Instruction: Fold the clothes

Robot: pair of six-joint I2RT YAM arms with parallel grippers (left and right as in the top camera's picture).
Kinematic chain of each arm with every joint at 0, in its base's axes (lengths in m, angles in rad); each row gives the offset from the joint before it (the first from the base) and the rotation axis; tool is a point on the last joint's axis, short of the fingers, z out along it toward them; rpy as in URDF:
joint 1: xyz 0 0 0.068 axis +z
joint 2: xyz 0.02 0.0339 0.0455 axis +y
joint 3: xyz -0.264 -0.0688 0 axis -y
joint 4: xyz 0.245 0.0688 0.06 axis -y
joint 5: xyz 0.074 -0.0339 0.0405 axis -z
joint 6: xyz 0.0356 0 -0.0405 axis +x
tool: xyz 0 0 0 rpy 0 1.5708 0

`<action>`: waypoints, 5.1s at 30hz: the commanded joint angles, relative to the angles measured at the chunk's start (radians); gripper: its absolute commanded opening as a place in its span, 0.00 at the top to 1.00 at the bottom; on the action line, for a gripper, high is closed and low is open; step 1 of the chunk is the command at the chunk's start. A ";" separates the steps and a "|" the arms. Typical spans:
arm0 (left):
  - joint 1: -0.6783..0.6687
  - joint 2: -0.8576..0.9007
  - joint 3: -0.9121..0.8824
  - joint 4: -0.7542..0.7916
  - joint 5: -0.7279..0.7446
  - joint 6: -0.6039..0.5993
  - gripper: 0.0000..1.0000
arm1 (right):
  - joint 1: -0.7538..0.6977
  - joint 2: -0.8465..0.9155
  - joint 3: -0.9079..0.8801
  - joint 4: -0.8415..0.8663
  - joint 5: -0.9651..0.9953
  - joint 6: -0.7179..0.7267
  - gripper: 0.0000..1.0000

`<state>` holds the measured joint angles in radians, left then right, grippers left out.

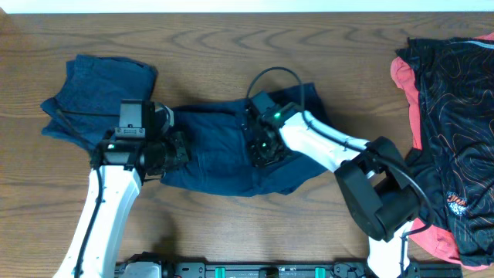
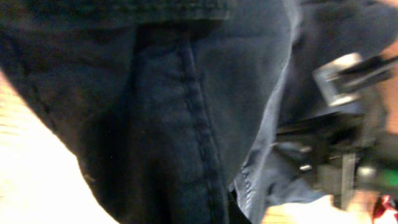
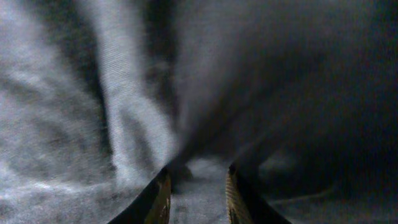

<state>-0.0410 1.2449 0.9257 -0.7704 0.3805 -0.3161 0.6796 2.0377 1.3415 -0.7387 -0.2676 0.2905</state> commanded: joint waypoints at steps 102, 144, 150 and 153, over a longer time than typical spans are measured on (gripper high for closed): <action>-0.181 0.168 0.141 0.360 -0.034 -0.153 0.94 | -0.181 0.048 -0.021 0.089 0.169 -0.130 0.57; -0.313 0.076 0.141 0.554 -0.141 -0.175 0.53 | -0.314 -0.373 -0.013 -0.123 0.158 -0.100 0.38; -0.313 0.156 0.133 0.417 -0.170 -0.175 0.52 | -0.292 -0.343 -0.014 -0.131 -0.100 -0.203 0.35; -0.313 0.228 0.127 0.396 -0.169 -0.175 0.52 | -0.269 -0.314 -0.014 -0.098 -0.114 -0.201 0.34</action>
<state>-0.3569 1.4151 1.0496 -0.3618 0.2390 -0.4973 0.3836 1.6917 1.3262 -0.8528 -0.2733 0.1432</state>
